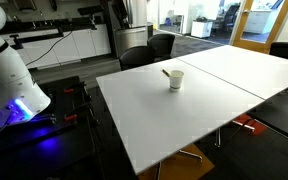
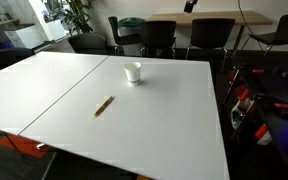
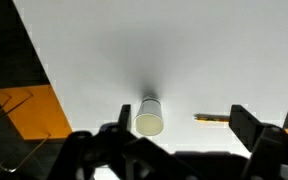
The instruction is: Pick up the pen and put it in the cup
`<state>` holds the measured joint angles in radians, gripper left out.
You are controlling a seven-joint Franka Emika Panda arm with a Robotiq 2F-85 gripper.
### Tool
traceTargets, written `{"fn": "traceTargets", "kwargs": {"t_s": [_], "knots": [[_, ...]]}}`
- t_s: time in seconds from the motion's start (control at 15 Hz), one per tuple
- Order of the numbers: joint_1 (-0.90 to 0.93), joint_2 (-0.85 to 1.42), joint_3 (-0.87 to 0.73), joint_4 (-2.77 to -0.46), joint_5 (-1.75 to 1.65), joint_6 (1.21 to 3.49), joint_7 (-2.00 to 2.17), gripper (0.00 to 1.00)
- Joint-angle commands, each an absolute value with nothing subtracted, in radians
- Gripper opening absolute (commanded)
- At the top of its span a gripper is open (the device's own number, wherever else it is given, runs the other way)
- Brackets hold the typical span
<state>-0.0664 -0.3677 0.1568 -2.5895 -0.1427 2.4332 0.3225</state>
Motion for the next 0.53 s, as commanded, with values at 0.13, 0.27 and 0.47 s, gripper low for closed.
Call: {"fn": "traceTargets", "kwargs": {"t_s": [0.13, 0.27, 0.47], "knots": [[-0.023, -0.137, 0.177, -2.444, -0.033, 2.512, 0.526, 1.0], [0.004, -0.074, 0.174, -2.408, 0.009, 2.548, 0.553, 1.0], [0.007, -0.117, 0.154, -2.452, -0.029, 2.527, 0.516, 1.0]]}}
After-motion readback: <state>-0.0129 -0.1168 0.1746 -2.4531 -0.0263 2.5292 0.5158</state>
